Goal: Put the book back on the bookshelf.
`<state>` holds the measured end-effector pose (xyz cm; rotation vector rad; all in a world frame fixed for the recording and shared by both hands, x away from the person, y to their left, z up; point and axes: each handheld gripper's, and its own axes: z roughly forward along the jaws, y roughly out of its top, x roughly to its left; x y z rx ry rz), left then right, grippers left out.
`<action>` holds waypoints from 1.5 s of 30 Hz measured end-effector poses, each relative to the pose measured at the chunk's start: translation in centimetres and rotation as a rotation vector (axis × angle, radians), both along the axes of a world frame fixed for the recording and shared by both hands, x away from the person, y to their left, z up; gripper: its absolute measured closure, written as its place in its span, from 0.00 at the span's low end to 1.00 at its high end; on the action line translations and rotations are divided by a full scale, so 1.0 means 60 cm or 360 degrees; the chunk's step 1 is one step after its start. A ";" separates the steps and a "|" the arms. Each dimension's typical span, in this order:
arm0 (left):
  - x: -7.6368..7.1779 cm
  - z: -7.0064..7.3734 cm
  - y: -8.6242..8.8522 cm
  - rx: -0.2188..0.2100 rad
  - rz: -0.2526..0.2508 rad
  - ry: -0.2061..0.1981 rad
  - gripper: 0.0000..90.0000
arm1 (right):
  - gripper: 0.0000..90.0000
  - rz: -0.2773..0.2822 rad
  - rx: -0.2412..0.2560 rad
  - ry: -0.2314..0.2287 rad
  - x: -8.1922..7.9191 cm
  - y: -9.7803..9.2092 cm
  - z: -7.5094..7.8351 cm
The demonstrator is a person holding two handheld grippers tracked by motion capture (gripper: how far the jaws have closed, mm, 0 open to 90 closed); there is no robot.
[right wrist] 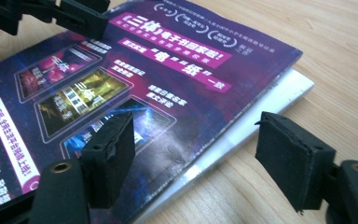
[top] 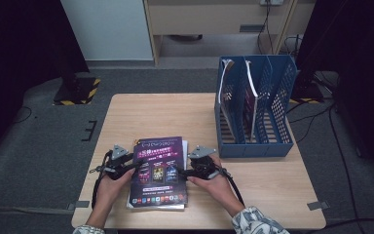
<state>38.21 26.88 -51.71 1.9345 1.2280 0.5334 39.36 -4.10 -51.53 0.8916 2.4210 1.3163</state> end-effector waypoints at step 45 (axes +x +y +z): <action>-0.006 0.004 -0.031 0.0094 -0.0125 -0.0018 0.47 | 0.10 0.0021 0.0038 0.0296 0.020 -0.012 -0.028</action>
